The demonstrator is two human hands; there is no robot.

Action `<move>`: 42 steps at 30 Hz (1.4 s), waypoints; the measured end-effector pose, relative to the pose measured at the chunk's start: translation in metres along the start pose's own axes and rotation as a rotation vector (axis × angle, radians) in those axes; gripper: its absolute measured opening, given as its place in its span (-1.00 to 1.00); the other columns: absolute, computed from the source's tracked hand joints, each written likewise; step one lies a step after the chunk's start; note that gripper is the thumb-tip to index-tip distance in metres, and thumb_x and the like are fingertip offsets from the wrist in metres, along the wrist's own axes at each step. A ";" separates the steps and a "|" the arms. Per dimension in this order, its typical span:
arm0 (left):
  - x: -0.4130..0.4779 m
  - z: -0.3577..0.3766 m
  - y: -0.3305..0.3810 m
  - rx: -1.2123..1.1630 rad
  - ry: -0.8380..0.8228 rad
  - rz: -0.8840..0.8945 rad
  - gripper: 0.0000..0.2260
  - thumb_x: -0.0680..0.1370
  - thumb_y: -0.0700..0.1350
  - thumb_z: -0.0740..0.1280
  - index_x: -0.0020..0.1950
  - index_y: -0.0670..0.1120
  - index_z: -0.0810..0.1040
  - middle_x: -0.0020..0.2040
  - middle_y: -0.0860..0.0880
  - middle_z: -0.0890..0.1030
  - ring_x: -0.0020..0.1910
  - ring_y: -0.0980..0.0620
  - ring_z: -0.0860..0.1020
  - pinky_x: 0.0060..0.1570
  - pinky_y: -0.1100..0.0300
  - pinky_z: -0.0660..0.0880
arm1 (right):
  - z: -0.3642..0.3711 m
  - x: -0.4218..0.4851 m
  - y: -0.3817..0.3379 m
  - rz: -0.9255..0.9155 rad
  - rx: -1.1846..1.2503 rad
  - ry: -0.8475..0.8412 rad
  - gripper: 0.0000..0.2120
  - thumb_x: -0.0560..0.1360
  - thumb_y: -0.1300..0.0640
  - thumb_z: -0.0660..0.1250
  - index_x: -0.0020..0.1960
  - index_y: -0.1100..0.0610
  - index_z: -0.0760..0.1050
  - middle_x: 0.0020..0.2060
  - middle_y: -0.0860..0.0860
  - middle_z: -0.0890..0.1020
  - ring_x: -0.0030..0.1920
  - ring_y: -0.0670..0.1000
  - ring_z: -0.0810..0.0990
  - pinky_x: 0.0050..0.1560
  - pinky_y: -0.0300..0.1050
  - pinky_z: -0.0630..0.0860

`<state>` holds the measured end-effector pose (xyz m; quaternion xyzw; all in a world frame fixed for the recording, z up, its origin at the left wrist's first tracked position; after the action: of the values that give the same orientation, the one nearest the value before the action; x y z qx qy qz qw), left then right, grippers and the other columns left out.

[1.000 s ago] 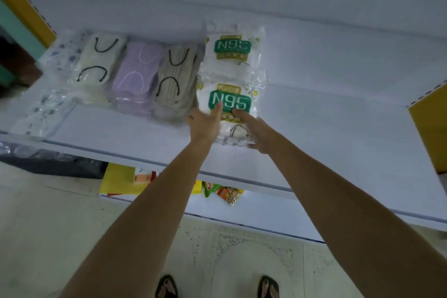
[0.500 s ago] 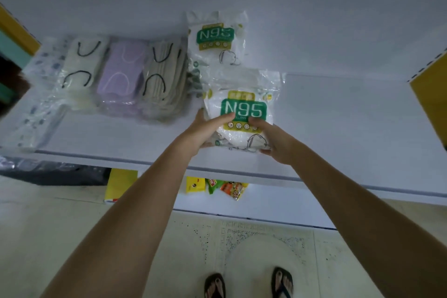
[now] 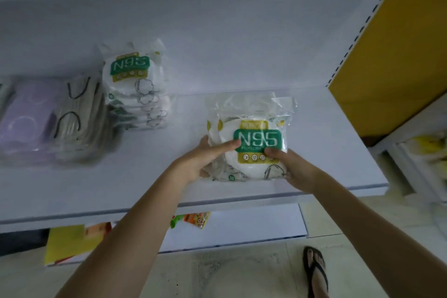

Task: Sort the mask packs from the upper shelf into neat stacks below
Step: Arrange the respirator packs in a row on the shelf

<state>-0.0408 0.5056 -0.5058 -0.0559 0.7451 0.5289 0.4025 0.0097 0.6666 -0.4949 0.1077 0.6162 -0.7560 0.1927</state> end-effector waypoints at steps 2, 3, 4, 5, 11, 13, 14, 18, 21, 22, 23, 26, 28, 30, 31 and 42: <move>0.023 0.029 0.022 -0.108 -0.024 0.068 0.18 -0.05 0.31 0.57 0.47 0.18 0.08 0.37 0.00 0.42 0.26 -0.12 0.45 0.22 -0.15 0.42 | -0.035 -0.001 -0.015 -0.059 -0.024 0.019 -0.10 0.07 -0.20 0.59 0.30 0.12 0.40 0.13 0.09 0.62 0.13 0.10 0.60 0.03 -0.09 0.58; 0.033 0.046 0.037 -0.147 -0.056 0.117 0.14 -0.02 0.25 0.58 0.45 0.20 0.09 0.36 0.03 0.43 0.28 -0.11 0.45 0.22 -0.17 0.42 | -0.056 0.000 -0.022 -0.089 -0.036 0.028 -0.12 0.09 -0.18 0.59 0.30 0.12 0.40 0.13 0.10 0.62 0.14 0.11 0.60 0.01 -0.09 0.58; 0.043 0.063 0.052 -0.179 -0.096 0.178 0.06 0.04 0.19 0.58 0.43 0.20 0.11 0.34 0.06 0.45 0.28 -0.08 0.45 0.21 -0.16 0.44 | -0.075 0.000 -0.027 -0.109 -0.050 0.032 -0.14 0.11 -0.16 0.60 0.30 0.12 0.40 0.13 0.10 0.62 0.14 0.12 0.60 0.01 -0.09 0.57; 0.051 0.079 0.066 -0.198 -0.139 0.238 -0.01 0.09 0.12 0.58 0.41 0.19 0.14 0.31 0.07 0.47 0.27 -0.05 0.46 0.17 -0.10 0.48 | -0.092 0.001 -0.032 -0.118 -0.065 0.028 -0.16 0.11 -0.14 0.60 0.29 0.12 0.40 0.13 0.10 0.62 0.15 0.12 0.59 0.01 -0.10 0.57; 0.090 0.143 0.129 -0.271 -0.273 0.504 -0.11 0.15 -0.04 0.60 0.40 0.01 0.27 0.28 -0.07 0.53 0.26 -0.06 0.51 0.21 -0.08 0.48 | -0.166 0.007 -0.061 -0.133 -0.146 0.009 -0.15 0.10 -0.14 0.61 0.28 0.09 0.39 0.13 0.05 0.62 0.17 0.06 0.58 0.06 -0.14 0.54; 0.092 0.154 0.150 -0.311 -0.295 0.610 -0.19 0.19 -0.04 0.61 0.37 -0.03 0.34 0.27 -0.12 0.54 0.25 -0.10 0.52 0.17 -0.05 0.51 | -0.182 0.009 -0.070 -0.115 -0.068 0.013 -0.13 0.03 -0.21 0.62 0.23 0.07 0.42 0.06 0.03 0.66 0.09 0.03 0.63 -0.04 -0.14 0.58; 0.091 0.158 0.161 -0.313 -0.292 0.665 -0.27 0.21 -0.05 0.59 0.32 -0.02 0.39 0.25 -0.14 0.55 0.24 -0.11 0.52 0.15 -0.01 0.52 | -0.188 0.010 -0.073 -0.117 -0.030 0.004 -0.14 0.01 -0.27 0.59 0.21 0.04 0.46 0.05 0.02 0.67 0.07 0.02 0.64 -0.07 -0.12 0.59; 0.110 0.164 0.188 -0.249 -0.156 0.769 -0.16 0.17 -0.01 0.63 0.35 -0.06 0.31 0.29 -0.16 0.49 0.26 -0.09 0.50 0.17 -0.08 0.51 | -0.215 0.019 -0.092 -0.180 -0.016 0.010 -0.20 0.06 -0.33 0.54 0.19 0.05 0.53 0.06 0.07 0.66 0.07 0.08 0.63 -0.05 0.03 0.61; 0.141 0.166 0.182 -0.085 -0.087 0.764 0.02 0.13 0.01 0.64 0.43 -0.12 0.16 0.34 -0.17 0.41 0.33 -0.07 0.44 0.23 -0.09 0.47 | -0.237 0.030 -0.087 -0.142 -0.063 0.081 -0.20 0.09 -0.16 0.60 0.19 0.18 0.43 -0.02 0.11 0.67 -0.04 0.06 0.67 -0.03 0.02 0.61; 0.152 0.168 0.172 -0.015 -0.076 0.727 0.05 0.11 0.03 0.64 0.45 -0.13 0.16 0.35 -0.15 0.41 0.34 -0.05 0.43 0.25 -0.06 0.46 | -0.239 0.031 -0.082 -0.119 -0.074 0.086 -0.41 0.23 -0.02 0.56 0.14 0.20 0.43 -0.05 0.10 0.67 -0.08 0.01 0.67 0.03 -0.03 0.60; 0.159 0.167 0.164 0.033 -0.073 0.679 0.07 0.09 0.05 0.64 0.45 -0.14 0.18 0.35 -0.13 0.43 0.33 -0.03 0.44 0.25 -0.01 0.46 | -0.238 0.034 -0.079 -0.102 -0.082 0.083 -0.66 0.41 0.15 0.43 0.11 0.21 0.43 -0.06 0.09 0.65 -0.12 -0.04 0.67 0.04 -0.14 0.58; 0.170 0.166 0.149 0.039 -0.044 0.596 0.00 0.04 0.00 0.62 0.41 -0.13 0.29 0.29 -0.09 0.51 0.26 0.00 0.50 0.23 0.01 0.49 | -0.240 0.036 -0.072 -0.027 -0.067 0.138 -0.79 0.55 0.36 0.14 0.18 0.32 0.36 0.00 0.07 0.56 -0.03 0.00 0.56 -0.24 -0.47 0.49; 0.169 0.168 0.152 0.028 -0.050 0.564 -0.03 0.03 -0.06 0.61 0.40 -0.11 0.31 0.27 -0.09 0.53 0.25 -0.01 0.51 0.23 0.00 0.48 | -0.239 0.034 -0.075 -0.009 -0.026 0.133 -0.72 0.55 0.36 0.14 0.26 0.30 0.31 0.05 0.12 0.54 -0.07 0.00 0.57 -0.28 -0.45 0.49; 0.167 0.173 0.159 0.036 -0.087 0.552 -0.05 0.12 -0.19 0.60 0.43 -0.11 0.24 0.28 -0.10 0.52 0.27 -0.03 0.49 0.22 0.06 0.49 | -0.237 0.035 -0.078 -0.017 0.013 0.105 -0.66 0.53 0.38 0.17 0.29 0.27 0.29 0.09 0.20 0.56 -0.08 0.05 0.62 -0.25 -0.22 0.59; 0.167 0.174 0.163 0.045 -0.087 0.562 -0.07 0.18 -0.27 0.58 0.45 -0.11 0.20 0.28 -0.10 0.51 0.27 -0.03 0.49 0.20 0.11 0.49 | -0.241 0.037 -0.079 -0.026 0.028 0.116 -0.65 0.52 0.38 0.17 0.29 0.26 0.30 0.08 0.21 0.57 -0.06 0.08 0.63 -0.25 -0.15 0.61; 0.166 0.180 0.173 -0.116 -0.121 0.527 -0.16 0.14 0.29 0.54 0.33 0.03 0.40 0.24 -0.05 0.57 0.25 -0.02 0.52 0.25 -0.01 0.45 | -0.265 0.042 -0.078 0.020 -0.088 0.109 -0.55 0.42 0.12 0.36 0.24 0.26 0.38 0.10 0.18 0.60 0.13 0.17 0.57 0.19 0.08 0.48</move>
<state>-0.1428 0.7879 -0.5076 0.1488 0.6771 0.6594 0.2910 -0.0812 0.9313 -0.4999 0.1464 0.6574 -0.7192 0.1709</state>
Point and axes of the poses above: each hand's wrist, its own x-axis towards the middle knuckle, its own z-axis out of the palm, y = z × x, the point moved 10 cm from there along x, towards the middle knuckle
